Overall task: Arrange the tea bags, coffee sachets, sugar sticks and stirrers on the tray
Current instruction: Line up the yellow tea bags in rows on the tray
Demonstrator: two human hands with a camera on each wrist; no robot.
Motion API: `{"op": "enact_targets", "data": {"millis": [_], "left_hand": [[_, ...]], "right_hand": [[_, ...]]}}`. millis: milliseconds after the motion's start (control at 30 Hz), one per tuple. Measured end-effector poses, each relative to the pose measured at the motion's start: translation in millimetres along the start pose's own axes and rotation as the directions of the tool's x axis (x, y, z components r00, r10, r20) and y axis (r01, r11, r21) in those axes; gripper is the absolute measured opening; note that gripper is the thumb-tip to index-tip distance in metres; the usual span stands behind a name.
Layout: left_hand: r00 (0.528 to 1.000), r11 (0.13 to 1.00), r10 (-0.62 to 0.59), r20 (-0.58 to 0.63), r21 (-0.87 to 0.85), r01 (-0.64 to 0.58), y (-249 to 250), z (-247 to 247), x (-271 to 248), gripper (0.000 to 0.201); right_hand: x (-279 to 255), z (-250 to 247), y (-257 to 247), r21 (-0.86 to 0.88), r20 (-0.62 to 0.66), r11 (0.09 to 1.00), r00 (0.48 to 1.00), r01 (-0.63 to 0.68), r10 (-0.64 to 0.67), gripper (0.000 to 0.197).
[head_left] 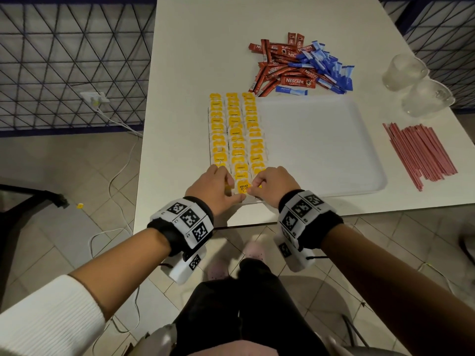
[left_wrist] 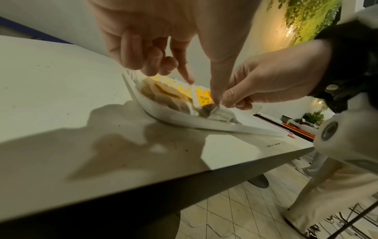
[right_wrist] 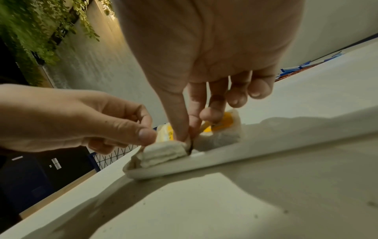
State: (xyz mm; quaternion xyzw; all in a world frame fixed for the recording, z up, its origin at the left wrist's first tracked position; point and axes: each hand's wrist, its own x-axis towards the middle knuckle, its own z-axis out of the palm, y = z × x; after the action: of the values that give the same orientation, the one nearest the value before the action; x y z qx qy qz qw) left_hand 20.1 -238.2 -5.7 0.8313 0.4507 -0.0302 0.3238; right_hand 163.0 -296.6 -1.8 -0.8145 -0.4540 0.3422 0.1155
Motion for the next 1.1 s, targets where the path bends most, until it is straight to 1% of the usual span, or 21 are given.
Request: {"op": "enact_targets", "data": {"millis": [67,133,200,333,467,567,600,667,767,900,967,1000,1067,1100], "left_hand": [[0.999,0.999,0.001,0.04,0.039,-0.003,4,1,0,0.033],[0.998,0.997,0.001,0.063,0.074,-0.005,7,2,1,0.032],[0.999,0.996,-0.004,0.054,0.093,-0.001,9,2,3,0.033],[0.999,0.994,-0.003,0.037,0.108,-0.001,10,2,5,0.035],[1.0,0.987,-0.013,0.019,0.16,0.01,12,3,6,0.036],[1.0,0.984,-0.015,0.02,0.177,0.011,9,4,7,0.038],[1.0,0.986,-0.017,0.026,0.167,0.012,8,4,6,0.038],[0.999,0.987,-0.015,0.035,0.158,0.009,7,3,6,0.039],[0.998,0.981,0.002,0.059,0.196,-0.013,6,0,6,0.034],[0.996,0.969,0.018,0.089,0.245,-0.039,9,-3,8,0.032],[0.994,0.967,0.017,0.112,0.252,-0.045,10,-6,8,0.031],[0.993,0.971,0.016,0.12,0.235,-0.044,11,-9,8,0.028],[0.993,0.985,0.024,0.118,0.168,-0.044,14,-19,10,0.023],[0.993,0.99,0.031,0.114,0.131,-0.046,17,-27,11,0.02]], "right_hand": [[0,1,1,-0.025,-0.009,1.0,1.0,0.007,-0.007,0.013],[0,0,1,-0.04,-0.008,0.999,1.0,0.019,-0.019,0.015],[1,-2,0,-0.059,-0.008,0.998,1.0,0.025,-0.026,0.019],[2,-3,-1,-0.082,-0.007,0.995,0.999,0.051,-0.052,0.018],[-2,-4,-2,-0.135,-0.033,0.984,0.992,0.113,-0.118,0.023],[-8,-7,-1,-0.127,-0.06,0.977,0.982,0.17,-0.179,0.025],[-10,-8,0,-0.132,-0.049,0.972,0.978,0.196,-0.204,0.027],[-13,-7,1,-0.174,-0.004,0.955,0.97,0.239,-0.243,0.024],[-11,-4,2,-0.252,0.057,0.933,0.966,0.258,-0.251,0.025],[-6,1,0,-0.276,0.046,0.93,0.969,0.244,-0.241,0.023],[-6,0,0,-0.259,0.044,0.935,0.97,0.241,-0.237,0.021],[-6,-3,-1,-0.223,0.043,0.946,0.972,0.236,-0.233,0.019],[-5,-15,-3,-0.108,0.013,0.973,0.979,0.204,-0.203,0.014],[-5,-23,-3,-0.052,-0.012,0.983,0.984,0.177,-0.178,0.015]]}}
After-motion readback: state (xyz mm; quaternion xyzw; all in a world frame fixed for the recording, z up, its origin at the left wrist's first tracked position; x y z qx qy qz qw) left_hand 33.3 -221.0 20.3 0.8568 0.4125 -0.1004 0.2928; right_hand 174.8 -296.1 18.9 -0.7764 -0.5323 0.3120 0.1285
